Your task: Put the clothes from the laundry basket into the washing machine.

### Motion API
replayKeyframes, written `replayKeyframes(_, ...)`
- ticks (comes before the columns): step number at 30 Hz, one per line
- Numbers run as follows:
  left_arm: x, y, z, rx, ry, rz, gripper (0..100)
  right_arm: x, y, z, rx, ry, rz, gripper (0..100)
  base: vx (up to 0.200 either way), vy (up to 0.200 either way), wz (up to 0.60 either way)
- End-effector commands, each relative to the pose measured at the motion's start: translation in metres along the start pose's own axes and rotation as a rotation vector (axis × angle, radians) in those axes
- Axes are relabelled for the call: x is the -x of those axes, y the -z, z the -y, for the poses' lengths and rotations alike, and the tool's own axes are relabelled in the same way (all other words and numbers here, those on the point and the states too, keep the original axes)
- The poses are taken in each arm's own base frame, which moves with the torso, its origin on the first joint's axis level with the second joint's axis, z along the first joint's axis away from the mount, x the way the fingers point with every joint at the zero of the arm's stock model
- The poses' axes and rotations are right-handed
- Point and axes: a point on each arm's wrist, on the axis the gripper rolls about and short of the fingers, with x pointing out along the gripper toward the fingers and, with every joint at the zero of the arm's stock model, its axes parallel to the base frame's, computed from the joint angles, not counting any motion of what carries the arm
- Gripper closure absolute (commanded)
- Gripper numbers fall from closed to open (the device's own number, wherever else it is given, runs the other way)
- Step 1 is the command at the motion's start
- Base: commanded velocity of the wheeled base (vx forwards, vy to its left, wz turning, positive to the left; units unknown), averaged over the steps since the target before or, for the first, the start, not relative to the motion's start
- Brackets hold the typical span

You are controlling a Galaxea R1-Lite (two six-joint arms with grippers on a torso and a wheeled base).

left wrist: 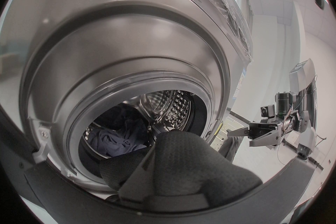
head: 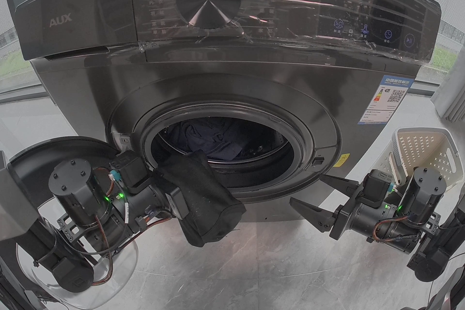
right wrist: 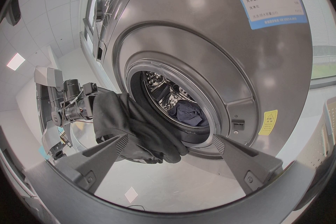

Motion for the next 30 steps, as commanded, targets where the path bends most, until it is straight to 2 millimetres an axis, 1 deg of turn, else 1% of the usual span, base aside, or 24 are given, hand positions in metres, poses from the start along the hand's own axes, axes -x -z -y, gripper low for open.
replayKeyframes(1, -0.016, 0.007, -0.003, -0.045, 0.006, -0.004, 100, 0.002, -0.005, -0.003, 0.004, -0.010, 0.021, 0, 0.000, 0.000, 0.00)
replayKeyframes(5, -0.024, 0.006, -0.002, -0.043, 0.067, 0.006, 100, 0.004, -0.007, -0.003, 0.006, -0.012, 0.031, 0, 0.000, 0.000, 0.00)
replayKeyframes(6, -0.025, 0.010, -0.003, -0.038, 0.084, -0.008, 100, 0.004, -0.008, -0.003, 0.006, -0.012, 0.032, 0, 0.000, 0.000, 0.00)
replayKeyframes(8, -0.029, 0.013, -0.004, -0.035, 0.098, -0.012, 100, 0.005, -0.009, -0.004, 0.007, -0.013, 0.037, 0, 0.000, 0.000, 0.00)
replayKeyframes(11, -0.040, 0.017, -0.005, -0.014, 0.092, -0.007, 100, 0.004, -0.009, -0.004, 0.007, -0.015, 0.038, 0, 0.000, 0.000, 0.00)
replayKeyframes(12, -0.040, 0.017, -0.005, -0.014, 0.092, -0.007, 100, 0.004, -0.009, -0.004, 0.007, -0.015, 0.038, 0, 0.000, 0.000, 0.00)
replayKeyframes(13, -0.050, 0.021, -0.005, 0.007, 0.083, -0.002, 100, 0.003, -0.009, -0.005, 0.007, -0.021, 0.039, 0, 0.000, 0.000, 0.00)
replayKeyframes(15, -0.061, 0.024, -0.005, 0.019, 0.064, 0.007, 100, 0.003, -0.009, -0.006, 0.007, -0.023, 0.038, 0, 0.000, 0.000, 0.00)
replayKeyframes(17, -0.064, 0.028, -0.006, 0.021, 0.056, 0.003, 100, 0.003, -0.009, -0.006, 0.008, -0.023, 0.040, 0, 0.000, 0.000, 0.00)
replayKeyframes(18, -0.071, 0.034, -0.007, 0.025, 0.051, -0.004, 100, 0.003, -0.009, -0.005, 0.007, -0.021, 0.039, 0, 0.000, 0.000, 0.00)
replayKeyframes(20, -0.074, 0.042, -0.007, 0.030, 0.054, -0.021, 100, 0.004, -0.009, -0.005, 0.007, -0.021, 0.037, 0, 0.000, 0.000, 0.00)
replayKeyframes(21, -0.074, 0.042, -0.007, 0.030, 0.054, -0.021, 100, 0.004, -0.009, -0.005, 0.007, -0.021, 0.037, 0, 0.000, 0.000, 0.00)
replayKeyframes(23, -0.085, 0.052, -0.009, 0.039, 0.048, -0.029, 100, 0.004, -0.008, -0.006, 0.006, -0.022, 0.032, 0, 0.000, 0.000, 0.00)
replayKeyframes(25, -0.091, 0.054, -0.012, 0.044, 0.043, -0.022, 100, 0.003, -0.007, -0.006, 0.007, -0.025, 0.032, 0, 0.000, 0.000, 0.00)
replayKeyframes(26, -0.097, 0.056, -0.014, 0.045, 0.041, -0.013, 100, 0.002, -0.007, -0.007, 0.007, -0.029, 0.032, 0, 0.000, 0.000, 0.00)
replayKeyframes(28, -0.098, 0.056, -0.014, 0.046, 0.041, -0.010, 100, 0.002, -0.007, -0.007, 0.007, -0.029, 0.032, 0, 0.000, 0.000, 0.00)
replayKeyframes(29, -0.110, 0.057, -0.016, 0.056, 0.040, 0.021, 100, 0.002, -0.007, -0.009, 0.007, -0.038, 0.029, 0, 0.000, 0.000, 0.00)
replayKeyframes(30, -0.111, 0.057, -0.016, 0.055, 0.040, 0.024, 100, 0.002, -0.007, -0.009, 0.007, -0.038, 0.029, 0, 0.000, 0.000, 0.00)
